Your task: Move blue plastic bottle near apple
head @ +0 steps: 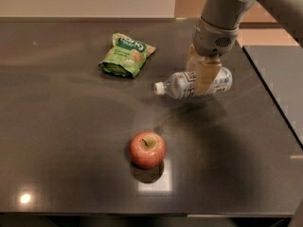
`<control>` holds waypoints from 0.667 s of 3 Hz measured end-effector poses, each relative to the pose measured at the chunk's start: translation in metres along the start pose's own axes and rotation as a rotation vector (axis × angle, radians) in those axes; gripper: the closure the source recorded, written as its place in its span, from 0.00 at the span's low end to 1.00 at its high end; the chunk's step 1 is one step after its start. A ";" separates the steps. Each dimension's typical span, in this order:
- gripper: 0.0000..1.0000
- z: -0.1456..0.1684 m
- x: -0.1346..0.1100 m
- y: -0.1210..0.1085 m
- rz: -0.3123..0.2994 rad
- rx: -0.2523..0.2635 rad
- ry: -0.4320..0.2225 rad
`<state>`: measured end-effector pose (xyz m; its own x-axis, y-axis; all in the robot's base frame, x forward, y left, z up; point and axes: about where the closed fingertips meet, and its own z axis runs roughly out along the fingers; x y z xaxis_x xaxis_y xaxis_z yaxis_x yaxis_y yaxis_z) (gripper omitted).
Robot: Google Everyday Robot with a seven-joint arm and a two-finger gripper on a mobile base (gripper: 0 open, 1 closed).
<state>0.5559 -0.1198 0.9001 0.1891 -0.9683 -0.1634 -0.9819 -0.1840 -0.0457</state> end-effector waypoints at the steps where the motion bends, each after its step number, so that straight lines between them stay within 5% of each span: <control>1: 1.00 0.003 -0.031 0.019 0.073 -0.020 -0.022; 2: 1.00 0.007 -0.059 0.032 0.128 -0.039 -0.040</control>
Offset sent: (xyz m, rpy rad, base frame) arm -0.0753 0.0758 0.0004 0.0244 0.1498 -0.1710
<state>0.5136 -0.0674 0.9012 0.0623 -0.9768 -0.2048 -0.9976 -0.0671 0.0164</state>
